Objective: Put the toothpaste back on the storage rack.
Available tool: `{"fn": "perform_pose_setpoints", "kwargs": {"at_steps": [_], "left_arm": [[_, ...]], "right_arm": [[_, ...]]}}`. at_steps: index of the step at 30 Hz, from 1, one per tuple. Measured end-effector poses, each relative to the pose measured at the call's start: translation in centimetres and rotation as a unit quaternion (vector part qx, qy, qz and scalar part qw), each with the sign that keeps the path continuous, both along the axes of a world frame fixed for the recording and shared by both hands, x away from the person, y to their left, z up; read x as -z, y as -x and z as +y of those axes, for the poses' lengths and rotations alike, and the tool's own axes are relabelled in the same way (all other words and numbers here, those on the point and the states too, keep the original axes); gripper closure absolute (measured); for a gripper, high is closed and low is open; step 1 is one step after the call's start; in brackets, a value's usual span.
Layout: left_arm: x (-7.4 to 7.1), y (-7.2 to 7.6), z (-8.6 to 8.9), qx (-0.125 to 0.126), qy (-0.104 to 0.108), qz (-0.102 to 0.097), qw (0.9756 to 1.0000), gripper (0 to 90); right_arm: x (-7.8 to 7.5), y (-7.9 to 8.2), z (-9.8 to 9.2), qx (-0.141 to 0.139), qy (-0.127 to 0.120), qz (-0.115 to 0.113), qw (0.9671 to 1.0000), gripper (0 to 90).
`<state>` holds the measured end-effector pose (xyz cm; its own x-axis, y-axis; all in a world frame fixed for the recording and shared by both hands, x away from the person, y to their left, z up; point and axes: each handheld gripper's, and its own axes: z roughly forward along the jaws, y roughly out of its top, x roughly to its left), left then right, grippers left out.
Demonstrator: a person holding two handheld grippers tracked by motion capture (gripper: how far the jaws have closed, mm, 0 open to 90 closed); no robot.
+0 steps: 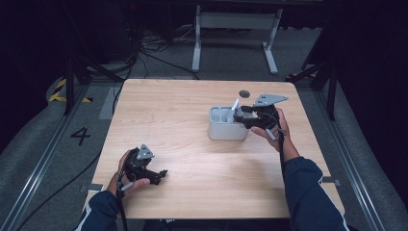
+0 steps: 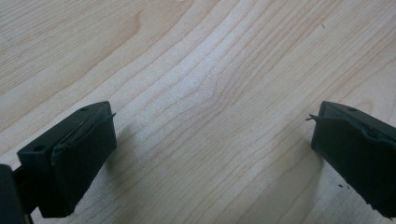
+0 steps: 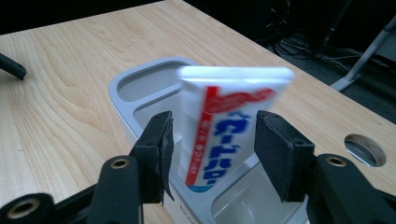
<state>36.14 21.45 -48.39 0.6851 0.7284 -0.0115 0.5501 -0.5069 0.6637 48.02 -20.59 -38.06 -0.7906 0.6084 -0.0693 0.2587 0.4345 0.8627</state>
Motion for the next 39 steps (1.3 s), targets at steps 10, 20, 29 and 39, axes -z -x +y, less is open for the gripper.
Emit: {"fn": "perform_pose_setpoints", "kwargs": {"at_steps": [10,20,29,39], "left_arm": [[0.0,0.0,0.0,0.0,0.0,0.0,1.0,0.5],[0.0,0.0,0.0,0.0,0.0,0.0,1.0,0.5],[0.0,0.0,0.0,0.0,0.0,0.0,1.0,0.5],[0.0,0.0,0.0,0.0,0.0,0.0,1.0,0.5]], "right_arm": [[-0.7,0.7,-0.6,0.004,0.004,-0.01,0.9999,45.6],[-1.3,1.6,-1.6,0.011,0.011,-0.019,0.9997,43.1],[-1.7,2.6,-2.5,0.017,0.022,-0.027,0.9993,40.6],[-2.2,3.9,-3.4,0.025,0.039,-0.037,0.9982,37.9]]}}
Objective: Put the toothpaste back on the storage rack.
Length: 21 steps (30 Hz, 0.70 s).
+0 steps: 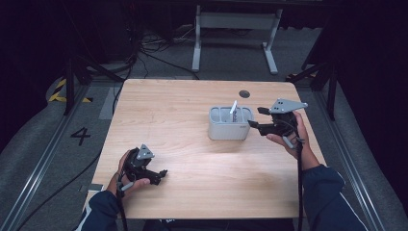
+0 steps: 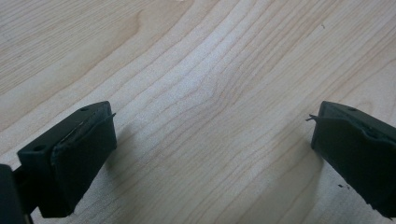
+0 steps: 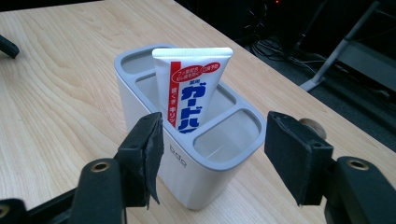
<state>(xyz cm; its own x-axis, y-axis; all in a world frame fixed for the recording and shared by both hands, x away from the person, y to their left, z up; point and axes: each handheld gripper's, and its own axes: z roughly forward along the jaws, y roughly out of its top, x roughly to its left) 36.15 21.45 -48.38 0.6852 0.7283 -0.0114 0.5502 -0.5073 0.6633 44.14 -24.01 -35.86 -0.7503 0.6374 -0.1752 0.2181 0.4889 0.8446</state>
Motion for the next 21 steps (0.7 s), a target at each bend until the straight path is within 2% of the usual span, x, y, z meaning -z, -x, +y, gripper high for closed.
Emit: {"fn": "perform_pose_setpoints", "kwargs": {"at_steps": [6,21], "left_arm": [[0.0,0.0,0.0,0.0,0.0,0.0,1.0,0.5],[0.0,0.0,0.0,0.0,-0.001,0.0,1.0,0.5]], "right_arm": [[0.2,0.7,-0.4,0.0,0.006,0.0,1.0,37.0],[1.4,2.6,-1.2,0.003,0.045,-0.002,0.999,34.0]]}}
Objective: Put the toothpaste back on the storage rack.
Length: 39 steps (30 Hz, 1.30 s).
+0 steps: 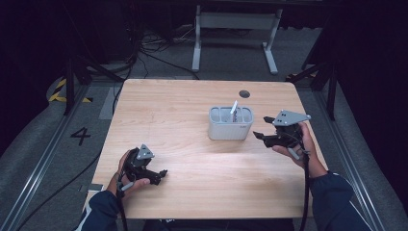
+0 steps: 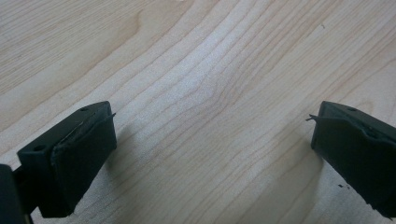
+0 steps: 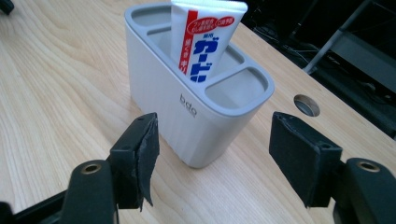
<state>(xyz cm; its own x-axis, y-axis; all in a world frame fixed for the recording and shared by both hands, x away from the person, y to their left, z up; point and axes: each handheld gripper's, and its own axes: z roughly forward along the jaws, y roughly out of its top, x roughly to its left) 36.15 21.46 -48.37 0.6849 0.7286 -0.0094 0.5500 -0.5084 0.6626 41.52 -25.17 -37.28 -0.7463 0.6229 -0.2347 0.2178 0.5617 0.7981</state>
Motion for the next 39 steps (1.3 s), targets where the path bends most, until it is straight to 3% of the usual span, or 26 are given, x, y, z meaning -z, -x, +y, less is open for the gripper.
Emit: {"fn": "perform_pose_setpoints", "kwargs": {"at_steps": [16,28,39], "left_arm": [[0.0,0.0,0.0,0.0,0.0,0.0,1.0,0.5],[0.0,0.0,0.0,0.0,0.0,0.002,1.0,0.4],[-0.1,0.0,0.0,0.0,-0.001,0.004,1.0,0.3]], "right_arm": [[1.4,1.7,-2.1,0.018,0.022,-0.001,0.9996,32.1],[3.3,2.7,-3.9,0.033,0.044,0.014,0.9984,31.8],[5.5,3.8,-5.0,0.05,0.075,0.031,0.9954,29.2]]}}
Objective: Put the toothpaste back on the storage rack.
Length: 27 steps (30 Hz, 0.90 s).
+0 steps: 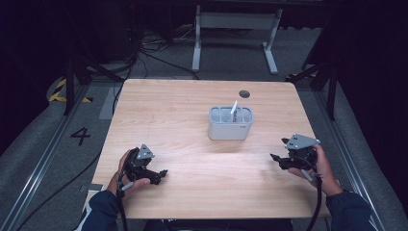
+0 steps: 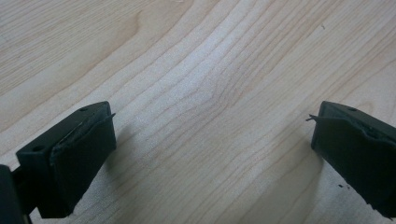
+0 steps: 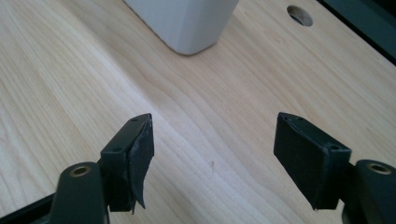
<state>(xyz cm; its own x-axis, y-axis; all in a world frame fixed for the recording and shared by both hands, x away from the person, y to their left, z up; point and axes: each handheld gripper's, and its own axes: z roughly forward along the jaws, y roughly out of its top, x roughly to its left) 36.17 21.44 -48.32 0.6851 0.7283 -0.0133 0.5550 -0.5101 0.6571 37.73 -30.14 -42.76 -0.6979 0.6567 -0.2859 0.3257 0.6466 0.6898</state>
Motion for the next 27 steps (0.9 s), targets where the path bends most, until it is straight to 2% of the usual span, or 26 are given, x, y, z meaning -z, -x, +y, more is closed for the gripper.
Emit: {"fn": "perform_pose_setpoints", "kwargs": {"at_steps": [12,18,21,27], "left_arm": [[0.0,0.0,0.0,-0.001,0.001,-0.001,1.0,0.3],[0.0,0.0,0.0,-0.001,0.0,0.0,1.0,0.3],[0.0,0.0,0.0,-0.001,0.001,-0.001,1.0,0.3],[0.0,0.0,0.0,-0.001,0.001,-0.001,1.0,0.3]], "right_arm": [[2.2,1.5,-1.6,0.011,0.013,0.02,0.9997,27.8],[3.0,2.1,-2.9,0.022,-0.002,0.036,0.9991,26.5],[3.4,2.4,-3.6,0.027,-0.008,0.035,0.999,26.2],[4.1,3.0,-5.3,0.045,-0.032,0.055,0.997,25.7]]}}
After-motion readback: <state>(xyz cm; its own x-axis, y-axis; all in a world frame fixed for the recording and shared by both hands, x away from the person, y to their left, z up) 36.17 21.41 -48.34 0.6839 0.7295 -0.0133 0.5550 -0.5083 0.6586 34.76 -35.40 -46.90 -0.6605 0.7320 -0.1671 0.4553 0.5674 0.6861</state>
